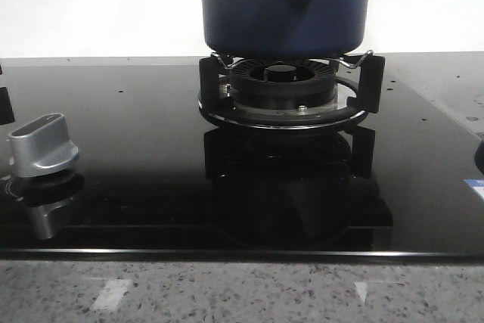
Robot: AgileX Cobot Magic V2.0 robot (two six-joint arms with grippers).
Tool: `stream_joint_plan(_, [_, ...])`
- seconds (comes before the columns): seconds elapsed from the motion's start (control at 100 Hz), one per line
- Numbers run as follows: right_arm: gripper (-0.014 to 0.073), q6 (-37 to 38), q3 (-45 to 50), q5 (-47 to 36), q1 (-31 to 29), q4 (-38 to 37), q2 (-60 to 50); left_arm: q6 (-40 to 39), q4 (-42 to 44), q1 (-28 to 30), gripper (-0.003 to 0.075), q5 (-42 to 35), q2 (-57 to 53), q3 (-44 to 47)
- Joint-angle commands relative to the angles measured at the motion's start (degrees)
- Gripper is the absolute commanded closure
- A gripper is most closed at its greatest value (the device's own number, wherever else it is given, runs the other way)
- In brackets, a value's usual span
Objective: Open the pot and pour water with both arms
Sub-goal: 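Lower the open left gripper around the blue lid knob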
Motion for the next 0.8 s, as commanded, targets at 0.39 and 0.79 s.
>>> stream_joint_plan(0.39, [0.0211,-0.38,-1.98,-4.94,0.07,0.23,1.31,-0.66,3.57,-1.61,0.0265,-4.69,-1.71,-1.50])
stream_joint_plan(0.79, [0.0211,-0.38,-1.98,-4.36,0.07,0.23,1.31,-1.12,2.46,-1.61,0.0334,-6.90,2.02,-2.21])
